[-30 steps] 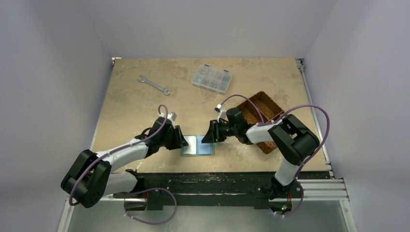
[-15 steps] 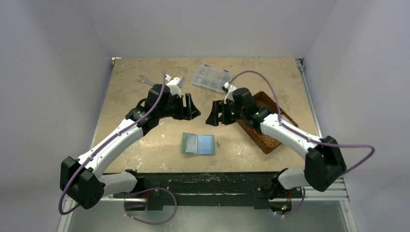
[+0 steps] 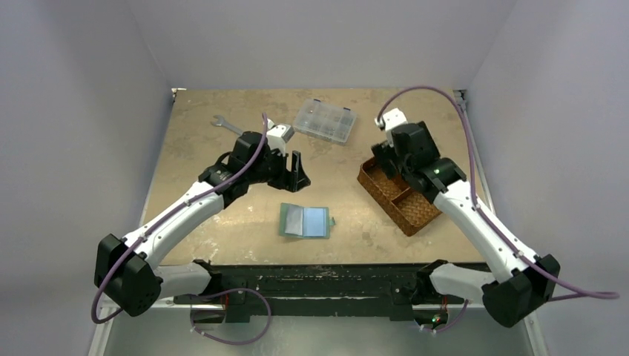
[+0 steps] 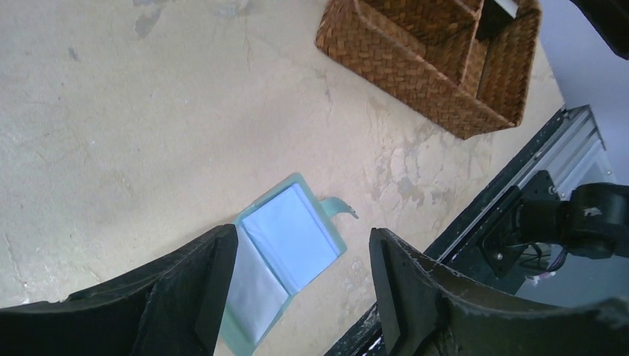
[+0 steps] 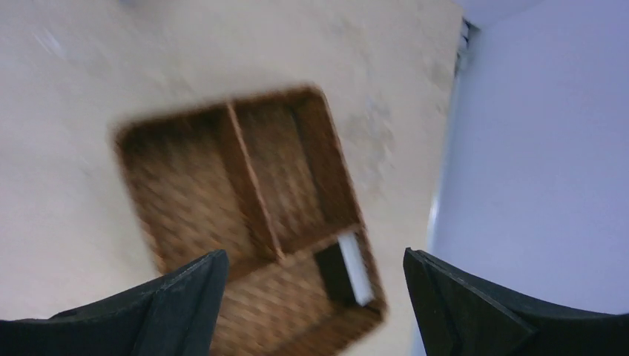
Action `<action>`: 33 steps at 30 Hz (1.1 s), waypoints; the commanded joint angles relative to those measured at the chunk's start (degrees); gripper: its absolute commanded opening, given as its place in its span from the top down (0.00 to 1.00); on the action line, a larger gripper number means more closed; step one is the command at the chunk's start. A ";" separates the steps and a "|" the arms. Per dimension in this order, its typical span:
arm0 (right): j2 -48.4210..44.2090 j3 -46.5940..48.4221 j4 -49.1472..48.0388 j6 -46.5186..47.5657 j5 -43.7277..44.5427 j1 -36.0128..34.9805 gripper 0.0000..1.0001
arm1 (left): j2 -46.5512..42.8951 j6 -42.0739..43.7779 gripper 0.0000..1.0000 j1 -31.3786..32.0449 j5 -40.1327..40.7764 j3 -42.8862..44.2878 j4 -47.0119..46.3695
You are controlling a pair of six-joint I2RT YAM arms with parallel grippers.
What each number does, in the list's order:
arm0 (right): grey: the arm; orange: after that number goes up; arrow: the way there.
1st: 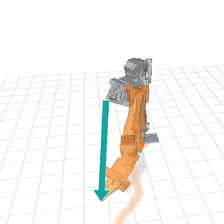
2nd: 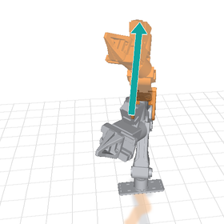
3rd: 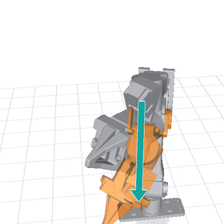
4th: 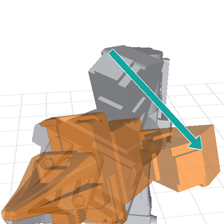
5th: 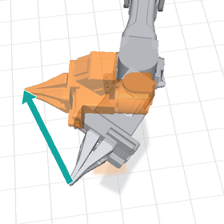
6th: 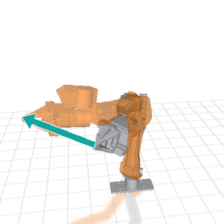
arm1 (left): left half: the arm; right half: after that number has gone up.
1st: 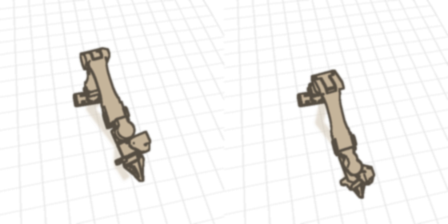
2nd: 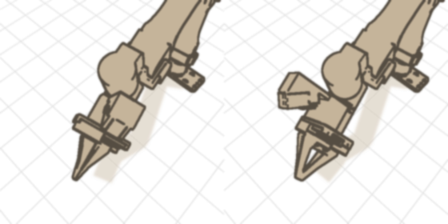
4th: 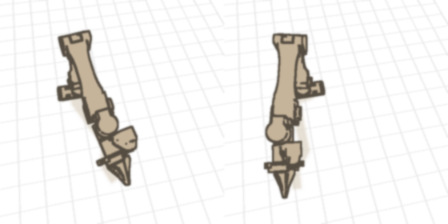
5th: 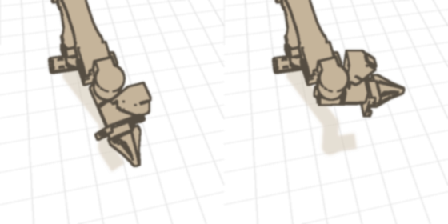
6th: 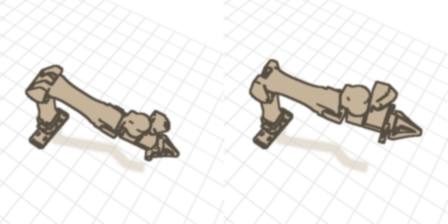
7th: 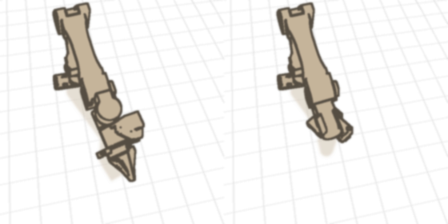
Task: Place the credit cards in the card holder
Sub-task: Pick up the credit card from the storage box.
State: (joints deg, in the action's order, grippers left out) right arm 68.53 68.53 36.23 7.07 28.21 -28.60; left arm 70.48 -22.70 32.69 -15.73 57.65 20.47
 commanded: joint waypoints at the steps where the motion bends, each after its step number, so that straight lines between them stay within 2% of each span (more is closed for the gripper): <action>1: -7.13 -10.42 0.39 25.39 4.31 7.38 0.01 | -3.34 2.09 0.30 1.04 2.64 -2.12 -1.87; 2: -8.80 -11.98 -0.81 26.75 0.74 13.11 0.01 | -3.84 2.25 0.30 1.10 3.24 -2.22 -1.84; 4: -10.35 -13.30 -2.47 29.04 -2.93 19.37 0.01 | -4.40 2.31 0.29 1.34 4.14 -2.33 -1.71; 9: -7.54 -16.84 -5.76 34.33 -8.45 26.47 0.01 | -5.19 2.48 0.29 2.79 4.13 -2.46 -1.82; 17: -3.76 -20.88 -12.39 35.67 -12.05 28.42 0.01 | -5.78 3.00 0.28 2.99 5.88 -2.44 -1.07; 22: -2.88 -25.90 -18.52 35.75 -10.92 28.42 0.01 | -5.76 3.16 0.28 3.18 6.14 -2.46 -0.78; 33: 1.14 -28.53 -24.63 34.92 -9.20 28.43 0.01 | -6.03 3.34 0.28 3.91 6.52 -2.61 -0.61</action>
State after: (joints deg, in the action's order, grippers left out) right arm 68.75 41.28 16.88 42.04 17.52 -0.32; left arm 66.19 -21.15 36.14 -9.96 55.11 20.71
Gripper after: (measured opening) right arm 0.987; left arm 0.715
